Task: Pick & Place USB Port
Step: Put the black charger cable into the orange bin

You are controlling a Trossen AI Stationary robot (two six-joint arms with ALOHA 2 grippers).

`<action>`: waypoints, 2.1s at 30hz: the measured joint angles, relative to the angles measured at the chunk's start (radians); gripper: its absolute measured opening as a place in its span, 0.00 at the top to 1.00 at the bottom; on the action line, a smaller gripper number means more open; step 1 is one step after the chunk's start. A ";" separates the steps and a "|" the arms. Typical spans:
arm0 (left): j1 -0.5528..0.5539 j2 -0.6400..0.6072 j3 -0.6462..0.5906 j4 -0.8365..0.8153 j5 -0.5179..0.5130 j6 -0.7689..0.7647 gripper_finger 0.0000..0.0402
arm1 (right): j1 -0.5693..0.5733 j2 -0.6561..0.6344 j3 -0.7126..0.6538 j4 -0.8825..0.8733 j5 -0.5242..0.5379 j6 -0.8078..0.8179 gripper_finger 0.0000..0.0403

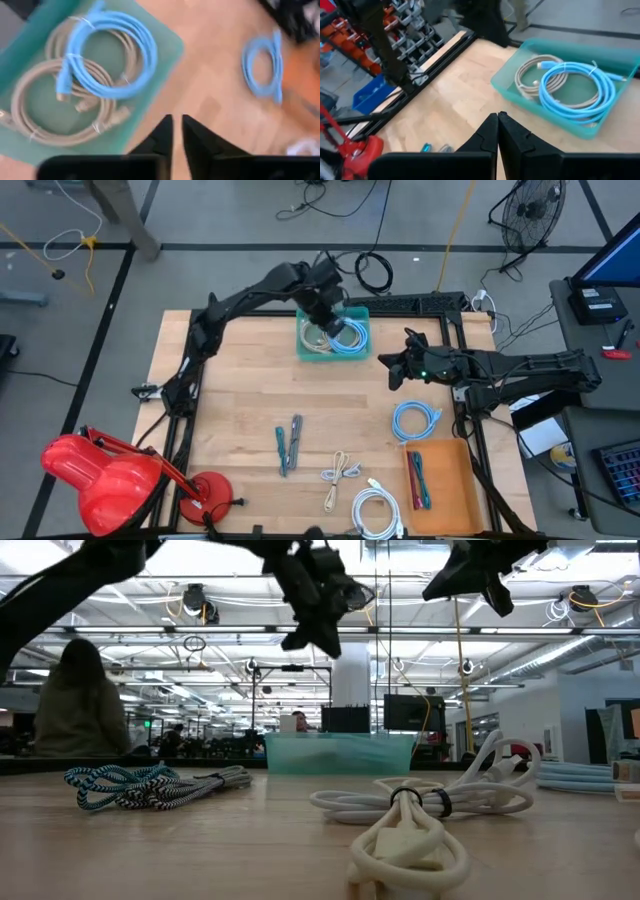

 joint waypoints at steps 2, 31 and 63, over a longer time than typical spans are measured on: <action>-0.032 -0.020 0.000 -0.031 -0.002 0.034 0.98 | 0.000 0.000 0.000 0.001 -0.020 -0.003 1.00; -0.512 -0.073 -0.011 -0.311 -0.186 -0.037 0.99 | 0.116 0.033 0.000 -0.222 -0.166 0.221 1.00; -0.813 -0.199 -0.470 -0.116 -0.404 -0.560 0.99 | 0.416 0.380 0.000 0.071 -0.091 0.492 1.00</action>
